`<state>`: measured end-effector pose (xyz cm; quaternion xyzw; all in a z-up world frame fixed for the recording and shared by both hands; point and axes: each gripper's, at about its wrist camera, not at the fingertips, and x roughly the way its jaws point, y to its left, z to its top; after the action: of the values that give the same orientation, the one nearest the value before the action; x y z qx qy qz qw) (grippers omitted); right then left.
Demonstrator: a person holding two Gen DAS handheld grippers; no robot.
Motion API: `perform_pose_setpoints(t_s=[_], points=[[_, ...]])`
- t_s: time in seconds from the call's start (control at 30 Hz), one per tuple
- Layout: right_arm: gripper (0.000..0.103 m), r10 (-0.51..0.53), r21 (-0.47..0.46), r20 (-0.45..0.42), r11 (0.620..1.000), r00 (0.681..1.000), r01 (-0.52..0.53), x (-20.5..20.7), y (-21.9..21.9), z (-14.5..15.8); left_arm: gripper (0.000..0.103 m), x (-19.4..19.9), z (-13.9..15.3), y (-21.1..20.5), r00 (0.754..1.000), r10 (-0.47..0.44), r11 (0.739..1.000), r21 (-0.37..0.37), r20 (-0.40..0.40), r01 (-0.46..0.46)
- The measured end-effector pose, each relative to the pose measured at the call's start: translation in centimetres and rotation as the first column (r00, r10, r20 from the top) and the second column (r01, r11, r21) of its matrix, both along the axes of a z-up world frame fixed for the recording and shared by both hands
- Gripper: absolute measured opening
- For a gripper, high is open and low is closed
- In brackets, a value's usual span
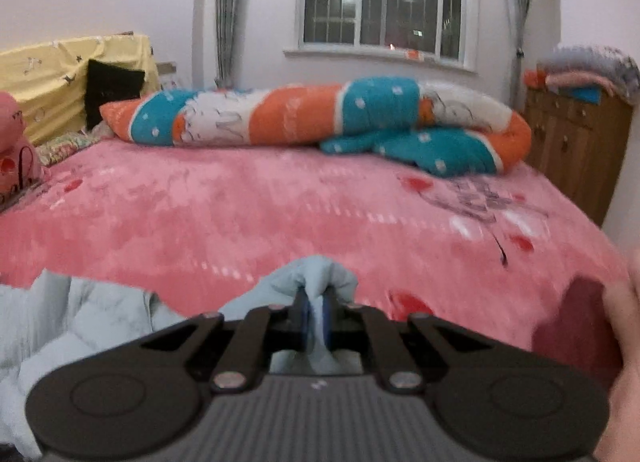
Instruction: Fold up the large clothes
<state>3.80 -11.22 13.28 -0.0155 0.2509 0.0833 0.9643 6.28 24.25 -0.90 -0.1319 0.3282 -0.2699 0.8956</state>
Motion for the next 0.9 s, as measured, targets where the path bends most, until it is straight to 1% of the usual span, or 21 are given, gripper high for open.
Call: perform_pose_setpoints(t_s=[0.07,0.17,0.23,0.3,0.43,0.53,0.57,0.63,0.73,0.8,0.83,0.87,0.9], points=[[0.002,-0.003,0.010,0.029,1.000,1.000,0.003,1.1,0.5,0.4,0.103,1.1,0.0,0.3,1.000,0.020,1.000,0.011,0.023,-0.020],[0.002,-0.020,0.007,0.062,1.000,0.998,0.020,3.1,1.5,0.8,0.103,3.0,0.0,1.5,0.995,0.096,0.995,-0.011,0.018,-0.096],[0.001,-0.035,0.007,0.078,0.999,0.996,0.034,4.8,2.0,0.7,0.103,3.8,0.0,2.5,0.988,0.152,0.988,-0.025,0.003,-0.152],[0.001,-0.047,0.007,0.081,0.999,0.996,0.047,5.9,2.4,0.4,0.103,4.2,-0.3,3.1,0.983,0.185,0.982,-0.044,-0.020,-0.186],[0.000,-0.082,-0.037,0.047,0.996,0.996,0.084,8.9,3.3,-1.9,0.103,4.4,-0.9,3.3,0.978,0.202,0.979,-0.023,-0.054,-0.204],[0.000,-0.100,0.000,-0.045,0.995,0.994,0.100,10.3,2.8,-4.3,0.103,4.3,-1.1,3.4,0.979,0.196,0.980,-0.022,-0.060,-0.197],[0.000,-0.115,-0.003,-0.052,0.993,0.992,0.115,10.3,2.5,-4.7,0.103,4.2,-1.2,3.6,0.979,0.194,0.980,-0.022,-0.062,-0.195],[0.000,-0.131,0.029,-0.069,0.991,0.989,0.133,9.7,1.6,-5.3,0.103,4.4,-1.2,3.7,0.980,0.187,0.982,-0.022,-0.066,-0.189],[0.000,-0.167,0.106,-0.066,0.979,0.984,0.173,8.1,-0.1,-4.4,0.103,4.5,-1.2,3.7,0.981,0.183,0.983,-0.019,-0.068,-0.185],[0.008,-0.184,0.140,-0.046,0.972,0.982,0.188,6.5,-1.2,-3.0,0.103,5.2,-1.0,3.7,0.981,0.181,0.983,-0.021,-0.068,-0.182],[0.016,-0.195,0.156,-0.036,0.968,0.980,0.198,5.5,-1.8,-2.3,0.103,5.2,-0.9,3.7,0.982,0.179,0.983,-0.022,-0.067,-0.181],[0.027,-0.205,0.170,-0.022,0.964,0.979,0.206,4.5,-2.4,-1.6,0.103,5.0,-0.9,3.6,0.982,0.178,0.983,-0.022,-0.066,-0.180],[0.032,-0.218,0.182,-0.008,0.959,0.976,0.216,3.3,-3.1,-0.9,0.103,4.9,-0.8,3.6,0.982,0.177,0.984,-0.023,-0.065,-0.179]])
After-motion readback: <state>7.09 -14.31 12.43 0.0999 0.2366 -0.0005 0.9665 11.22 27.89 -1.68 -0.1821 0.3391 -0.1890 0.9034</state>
